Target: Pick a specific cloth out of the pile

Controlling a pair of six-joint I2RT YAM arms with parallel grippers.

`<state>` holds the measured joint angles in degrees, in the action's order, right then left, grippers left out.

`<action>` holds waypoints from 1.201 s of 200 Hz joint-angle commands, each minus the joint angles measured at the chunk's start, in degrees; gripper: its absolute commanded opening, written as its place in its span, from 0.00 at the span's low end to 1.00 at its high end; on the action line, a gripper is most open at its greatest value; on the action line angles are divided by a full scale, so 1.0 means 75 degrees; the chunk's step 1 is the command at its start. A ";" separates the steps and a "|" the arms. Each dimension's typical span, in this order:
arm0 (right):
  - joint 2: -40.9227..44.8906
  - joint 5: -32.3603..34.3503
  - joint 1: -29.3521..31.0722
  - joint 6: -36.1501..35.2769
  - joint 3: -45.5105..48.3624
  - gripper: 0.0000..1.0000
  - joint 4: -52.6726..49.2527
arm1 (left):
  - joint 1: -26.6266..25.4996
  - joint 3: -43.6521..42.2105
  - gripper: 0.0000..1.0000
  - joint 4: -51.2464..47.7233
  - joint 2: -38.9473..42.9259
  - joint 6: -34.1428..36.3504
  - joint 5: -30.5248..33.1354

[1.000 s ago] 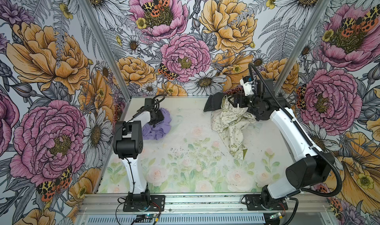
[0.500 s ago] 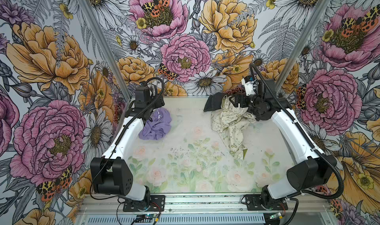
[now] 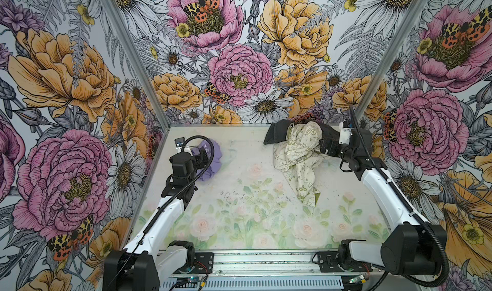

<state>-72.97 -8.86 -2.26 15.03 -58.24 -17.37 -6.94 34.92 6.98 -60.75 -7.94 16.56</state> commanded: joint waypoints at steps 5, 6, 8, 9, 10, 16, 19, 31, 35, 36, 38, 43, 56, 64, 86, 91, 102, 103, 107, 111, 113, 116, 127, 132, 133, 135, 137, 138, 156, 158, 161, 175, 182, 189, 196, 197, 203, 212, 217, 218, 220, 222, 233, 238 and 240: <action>0.0420 0.0587 -0.0117 0.0009 0.1177 0.96 0.1980 | 0.0162 -0.0839 0.99 0.1726 -0.0119 0.0494 0.0534; 0.0434 0.0585 -0.0119 -0.0001 0.1249 0.96 0.2048 | 0.0157 -0.0861 0.99 0.1769 -0.0146 0.0496 0.0534; 0.0459 0.0584 -0.0126 -0.0029 0.1390 0.96 0.2287 | 0.0182 -0.0924 0.99 0.1839 -0.0187 0.0491 0.0535; 0.0477 0.0596 -0.0123 -0.0038 0.1466 0.96 0.2389 | 0.0196 -0.0956 0.99 0.1872 -0.0198 0.0488 0.0540; 0.0492 0.0602 -0.0127 -0.0048 0.1539 0.96 0.2487 | 0.0209 -0.0983 0.99 0.1918 -0.0221 0.0481 0.0543; 0.0596 0.0684 -0.0133 -0.0125 0.2008 0.96 0.3102 | 0.0297 -0.1130 0.99 0.2148 -0.0351 0.0457 0.0535; 0.0651 0.0759 -0.0141 -0.0159 0.2248 0.96 0.3408 | 0.0321 -0.1184 0.99 0.2233 -0.0412 0.0426 0.0535; 0.0740 0.1259 -0.0154 -0.0235 0.2936 0.98 0.4250 | 0.0467 -0.1371 0.99 0.2592 -0.0708 0.0335 0.0503; 0.0732 0.1492 -0.0166 -0.0238 0.3105 0.98 0.4362 | 0.0499 -0.1431 0.98 0.2763 -0.0807 0.0348 0.0468; 0.0719 0.1542 -0.0167 -0.0236 0.3132 0.99 0.4382 | 0.0501 -0.1450 0.98 0.2803 -0.0824 0.0352 0.0466; 0.0703 0.1626 -0.0185 -0.0235 0.3176 0.99 0.4408 | 0.0520 -0.1478 0.99 0.2909 -0.0869 0.0355 0.0456; 0.0637 0.1752 -0.0201 -0.0262 0.3254 0.99 0.4424 | 0.0550 -0.1569 0.99 0.3155 -0.1002 0.0379 0.0453; 0.0396 0.1781 -0.0227 -0.0509 0.3385 1.00 0.4417 | 0.0685 -0.1755 0.99 0.3839 -0.1365 0.0391 0.0290; 0.0202 0.1751 -0.0240 -0.0645 0.3496 0.99 0.4585 | 0.0742 -0.1761 0.99 0.4043 -0.1580 0.0442 0.0156; -0.0345 0.2007 -0.0247 -0.0846 0.3882 1.00 0.5397 | 0.0849 -0.1762 0.99 0.4511 -0.2214 0.0515 -0.0146; -0.0457 0.2029 -0.0248 -0.0875 0.3955 1.00 0.5585 | 0.0865 -0.1682 0.99 0.4488 -0.2268 0.0556 -0.0190; -0.0683 0.2016 -0.0239 -0.0927 0.4013 0.99 0.5938 | 0.0889 -0.1540 0.99 0.4445 -0.2397 0.0719 -0.0241; -0.0715 0.2003 -0.0244 -0.0932 0.4014 1.00 0.5972 | 0.0890 -0.1539 0.99 0.4470 -0.2422 0.0731 -0.0246; -0.0811 0.1977 -0.0254 -0.0937 0.4025 0.99 0.6112 | 0.0901 -0.1544 0.99 0.4626 -0.2513 0.0751 -0.0249; -0.0911 0.1937 -0.0249 -0.0947 0.4044 0.99 0.6267 | 0.0911 -0.1558 0.98 0.4721 -0.2580 0.0765 -0.0252; -0.0958 0.1921 -0.0249 -0.0954 0.4049 0.99 0.6341 | 0.0913 -0.1567 0.99 0.4765 -0.2609 0.0763 -0.0266; -0.1017 0.1867 -0.0256 -0.0979 0.4029 0.99 0.6451 | 0.0919 -0.1587 0.99 0.4846 -0.2654 0.0772 -0.0280; -0.1234 0.1879 -0.0269 -0.1012 0.3888 0.99 0.6535 | 0.0928 -0.1654 0.99 0.5129 -0.2775 0.0772 -0.0280; -0.1312 0.1941 -0.0270 -0.0902 0.3799 0.99 0.6510 | 0.0939 -0.1676 0.99 0.5220 -0.2840 0.0758 -0.0253; -0.1334 0.1948 -0.0271 -0.0885 0.3790 0.99 0.6493 | 0.0944 -0.1677 0.99 0.5238 -0.2848 0.0756 -0.0252; -0.1372 0.1962 -0.0284 -0.0848 0.3765 0.99 0.6500 | 0.0939 -0.1687 0.99 0.5281 -0.2878 0.0749 -0.0242; -0.1419 0.1977 -0.0290 -0.0836 0.3759 0.99 0.6543 | 0.0946 -0.1699 0.99 0.5330 -0.2906 0.0744 -0.0248; -0.1441 0.1984 -0.0287 -0.0816 0.3758 0.99 0.6556 | 0.0953 -0.1706 0.99 0.5358 -0.2917 0.0744 -0.0249; -0.1673 0.1636 -0.0262 -0.0939 0.3741 0.99 0.6788 | 0.0985 -0.1823 0.99 0.5891 -0.3229 0.0708 -0.0302; -0.1688 0.1588 -0.0258 -0.0964 0.3727 1.00 0.6779 | 0.0993 -0.1835 0.99 0.5942 -0.3261 0.0714 -0.0322; -0.1716 0.1521 -0.0244 -0.1002 0.3712 1.00 0.6806 | 0.0989 -0.1842 0.99 0.5984 -0.3301 0.0719 -0.0363; -0.1782 0.1302 -0.0203 -0.1154 0.3715 1.00 0.6897 | 0.0984 -0.1862 0.99 0.6212 -0.3550 0.0743 -0.0410; -0.1799 0.1208 -0.0179 -0.1201 0.3798 0.99 0.7058 | 0.0973 -0.1913 0.99 0.6462 -0.3680 0.0782 -0.0454; -0.1802 0.1182 -0.0158 -0.1227 0.3928 0.99 0.7295 | 0.0930 -0.1973 0.99 0.6665 -0.3759 0.0846 -0.0479; -0.1792 0.1203 -0.0149 -0.1236 0.4019 1.00 0.7442 | 0.0917 -0.1952 0.99 0.6578 -0.3744 0.0871 -0.0457; -0.1791 0.1210 -0.0146 -0.1239 0.4029 1.00 0.7451 | 0.0915 -0.1944 0.99 0.6556 -0.3740 0.0866 -0.0453; -0.1782 0.1227 -0.0141 -0.1239 0.4075 0.99 0.7522 | 0.0910 -0.1919 0.99 0.6517 -0.3733 0.0879 -0.0410; -0.1787 0.1250 -0.0119 -0.1270 0.4191 0.99 0.7753 | 0.0877 -0.1930 0.99 0.6571 -0.3753 0.0884 -0.0353; -0.1792 0.1235 -0.0108 -0.1295 0.4316 1.00 0.7974 | 0.0878 -0.1929 0.99 0.6536 -0.3729 0.0875 -0.0324; -0.1803 0.1238 -0.0102 -0.1298 0.4353 0.99 0.8033 | 0.0878 -0.1933 0.99 0.6535 -0.3733 0.0873 -0.0322; -0.1817 0.1254 -0.0107 -0.1294 0.4416 1.00 0.8145 | 0.0878 -0.1936 0.99 0.6549 -0.3732 0.0866 -0.0321; -0.1838 0.1267 -0.0108 -0.1284 0.4484 0.99 0.8282 | 0.0878 -0.1934 0.99 0.6570 -0.3744 0.0876 -0.0321; -0.2098 0.1313 -0.0094 -0.1280 0.4935 1.00 0.9452 | 0.0878 -0.1933 0.99 0.6560 -0.3748 0.0878 -0.0307; -0.1980 0.1462 -0.0100 -0.1215 0.4975 1.00 0.9301 | 0.0877 -0.1933 0.99 0.6576 -0.3747 0.0883 -0.0309; -0.1923 0.1551 -0.0095 -0.1179 0.4961 1.00 0.9162 | 0.0875 -0.1945 0.99 0.6588 -0.3747 0.0884 -0.0297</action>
<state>-86.52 1.48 -3.36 6.31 -24.99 41.91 -0.14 20.86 53.08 -88.92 -2.35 14.87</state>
